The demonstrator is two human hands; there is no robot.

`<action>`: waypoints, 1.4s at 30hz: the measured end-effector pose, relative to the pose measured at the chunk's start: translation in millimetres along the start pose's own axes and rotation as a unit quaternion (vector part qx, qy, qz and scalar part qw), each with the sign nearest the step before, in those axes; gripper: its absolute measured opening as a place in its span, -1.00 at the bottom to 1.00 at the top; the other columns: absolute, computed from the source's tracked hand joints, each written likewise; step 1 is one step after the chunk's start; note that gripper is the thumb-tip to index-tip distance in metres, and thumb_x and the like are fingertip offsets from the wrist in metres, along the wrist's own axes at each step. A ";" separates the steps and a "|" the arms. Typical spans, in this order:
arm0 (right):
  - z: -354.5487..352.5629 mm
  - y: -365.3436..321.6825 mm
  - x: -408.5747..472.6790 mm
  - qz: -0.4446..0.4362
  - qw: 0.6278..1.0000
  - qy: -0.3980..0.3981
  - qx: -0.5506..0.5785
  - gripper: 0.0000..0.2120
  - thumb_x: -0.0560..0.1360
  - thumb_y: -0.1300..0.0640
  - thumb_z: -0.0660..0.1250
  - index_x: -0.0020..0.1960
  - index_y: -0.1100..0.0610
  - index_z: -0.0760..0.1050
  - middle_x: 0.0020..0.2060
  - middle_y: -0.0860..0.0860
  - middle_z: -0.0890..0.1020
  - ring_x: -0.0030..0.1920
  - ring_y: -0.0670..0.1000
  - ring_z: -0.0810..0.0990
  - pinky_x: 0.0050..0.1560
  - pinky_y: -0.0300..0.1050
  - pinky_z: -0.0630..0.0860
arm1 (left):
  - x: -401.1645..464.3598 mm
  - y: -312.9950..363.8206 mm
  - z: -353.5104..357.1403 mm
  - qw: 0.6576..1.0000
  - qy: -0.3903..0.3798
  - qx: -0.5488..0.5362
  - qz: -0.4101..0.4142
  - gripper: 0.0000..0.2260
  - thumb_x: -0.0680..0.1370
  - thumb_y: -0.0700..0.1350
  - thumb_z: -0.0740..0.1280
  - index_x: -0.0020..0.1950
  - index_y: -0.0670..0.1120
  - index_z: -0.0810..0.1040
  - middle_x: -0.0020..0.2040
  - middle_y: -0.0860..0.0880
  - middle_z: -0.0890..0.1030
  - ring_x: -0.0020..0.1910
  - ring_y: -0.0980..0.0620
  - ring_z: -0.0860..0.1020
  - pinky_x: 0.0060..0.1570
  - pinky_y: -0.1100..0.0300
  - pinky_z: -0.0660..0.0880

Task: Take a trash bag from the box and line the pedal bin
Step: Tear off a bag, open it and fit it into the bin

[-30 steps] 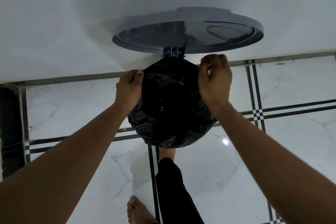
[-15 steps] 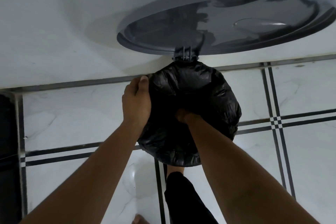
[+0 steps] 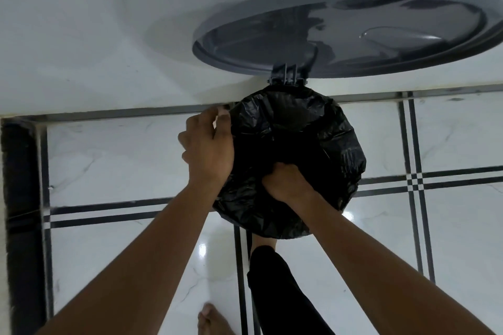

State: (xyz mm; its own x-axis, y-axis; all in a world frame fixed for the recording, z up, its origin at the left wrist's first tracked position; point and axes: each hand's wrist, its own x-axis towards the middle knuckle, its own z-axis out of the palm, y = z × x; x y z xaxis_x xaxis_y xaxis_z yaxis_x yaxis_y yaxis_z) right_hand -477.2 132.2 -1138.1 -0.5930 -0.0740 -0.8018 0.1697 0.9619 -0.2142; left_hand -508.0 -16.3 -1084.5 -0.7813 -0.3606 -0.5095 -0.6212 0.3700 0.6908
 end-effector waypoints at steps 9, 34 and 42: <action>32.0 5.3 37.4 -0.001 0.990 -0.139 -0.035 -0.54 0.73 0.01 0.04 0.55 0.18 0.33 0.52 0.19 0.38 0.49 0.19 0.38 0.48 -0.02 0.26 | -37.6 -31.3 -4.7 0.994 0.095 0.038 0.026 -0.70 0.65 0.07 0.26 0.38 0.12 0.51 0.40 0.05 0.37 0.40 -0.07 0.27 0.20 0.01 0.23; 38.8 75.1 -134.8 0.180 0.476 0.158 0.846 -0.78 0.65 0.15 0.34 0.23 0.21 0.61 0.11 0.04 0.74 0.17 0.07 0.69 0.22 0.01 0.62 | -105.8 -88.4 -25.9 0.933 -0.028 -0.251 -0.256 -0.92 0.60 -0.20 0.44 0.08 -0.16 0.66 -0.13 -0.08 0.68 -0.22 0.01 0.63 -0.19 0.16 0.59; 36.9 91.2 -131.3 0.183 0.439 0.111 0.873 -0.82 0.66 0.29 0.27 0.20 0.18 0.60 -0.02 0.07 0.76 -0.09 0.01 0.77 -0.10 -0.13 0.69 | -101.3 -88.9 -18.8 0.969 0.018 -0.172 -0.176 -0.77 0.48 -0.24 0.53 0.02 -0.05 0.54 -0.16 -0.17 0.65 -0.30 -0.11 0.62 -0.25 0.09 0.62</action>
State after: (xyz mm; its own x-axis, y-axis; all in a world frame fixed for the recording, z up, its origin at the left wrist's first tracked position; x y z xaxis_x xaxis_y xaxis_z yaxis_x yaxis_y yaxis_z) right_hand -354.9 219.9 -1072.9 -0.3032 0.2149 -0.9284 0.5157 -0.7822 -0.3495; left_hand -372.5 -28.8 -1084.6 -0.5180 -0.4448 -0.7306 -0.7874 -0.0857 0.6105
